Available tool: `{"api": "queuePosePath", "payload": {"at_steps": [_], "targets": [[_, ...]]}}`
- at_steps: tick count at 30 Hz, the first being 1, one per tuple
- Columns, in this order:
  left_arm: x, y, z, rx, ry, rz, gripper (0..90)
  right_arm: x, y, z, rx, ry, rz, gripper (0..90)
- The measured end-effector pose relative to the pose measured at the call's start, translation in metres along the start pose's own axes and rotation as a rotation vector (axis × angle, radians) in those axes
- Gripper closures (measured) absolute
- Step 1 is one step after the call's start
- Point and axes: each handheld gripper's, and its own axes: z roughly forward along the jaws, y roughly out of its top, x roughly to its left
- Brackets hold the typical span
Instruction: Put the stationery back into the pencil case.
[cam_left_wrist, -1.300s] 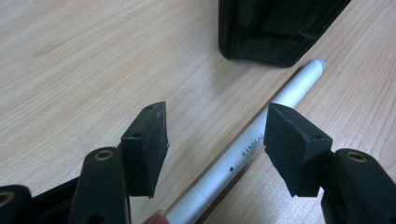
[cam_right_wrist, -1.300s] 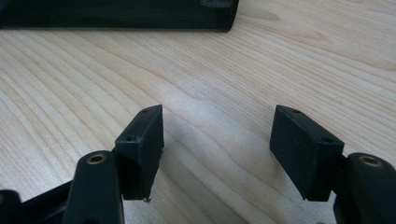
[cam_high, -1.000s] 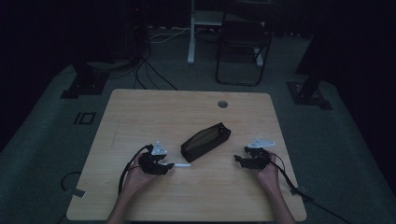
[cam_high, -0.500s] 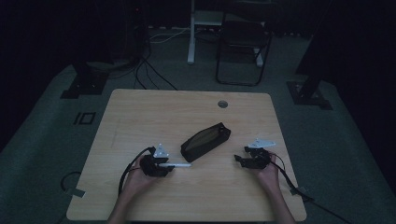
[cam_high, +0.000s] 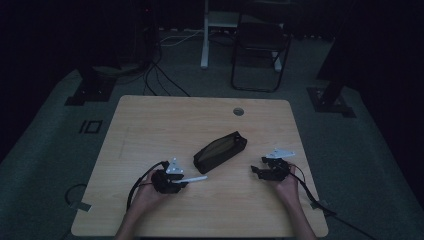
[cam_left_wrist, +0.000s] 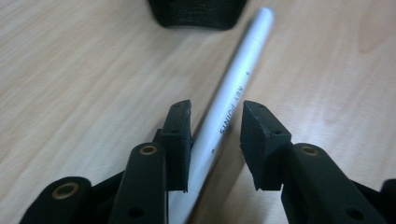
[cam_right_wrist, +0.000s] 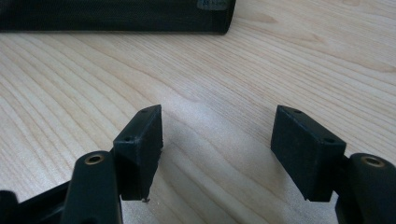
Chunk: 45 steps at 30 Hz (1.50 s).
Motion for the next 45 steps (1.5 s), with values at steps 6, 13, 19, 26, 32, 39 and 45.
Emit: {"api": "queuePosePath", "payload": {"at_steps": [6, 13, 19, 26, 32, 39, 45], "targets": [[-0.008, 0.003, 0.002, 0.001, -0.017, 0.022, 68.3, 0.000, 0.000, 0.000, 0.000, 0.002, 0.001, 33.8], [-0.017, 0.006, 0.005, -0.004, -0.021, 0.028, 74.6, -0.001, 0.000, 0.000, 0.000, 0.003, 0.001, 33.9], [-0.024, 0.007, 0.006, -0.009, -0.031, 0.040, 77.7, -0.001, 0.000, 0.000, 0.000, 0.004, 0.001, 33.8], [-0.032, 0.008, 0.009, -0.024, -0.042, 0.042, 78.2, -0.001, 0.000, 0.000, -0.001, 0.002, 0.001, 33.8], [-0.036, 0.011, 0.011, -0.029, -0.043, 0.048, 78.4, -0.001, 0.000, 0.000, -0.001, 0.004, 0.002, 33.9], [-0.037, 0.012, 0.012, -0.031, -0.034, 0.044, 78.5, -0.001, 0.000, 0.000, -0.002, 0.007, 0.008, 33.8], [-0.040, 0.013, 0.012, -0.028, 0.016, 0.061, 78.6, -0.001, 0.000, 0.000, -0.002, 0.008, 0.009, 33.8]]}}
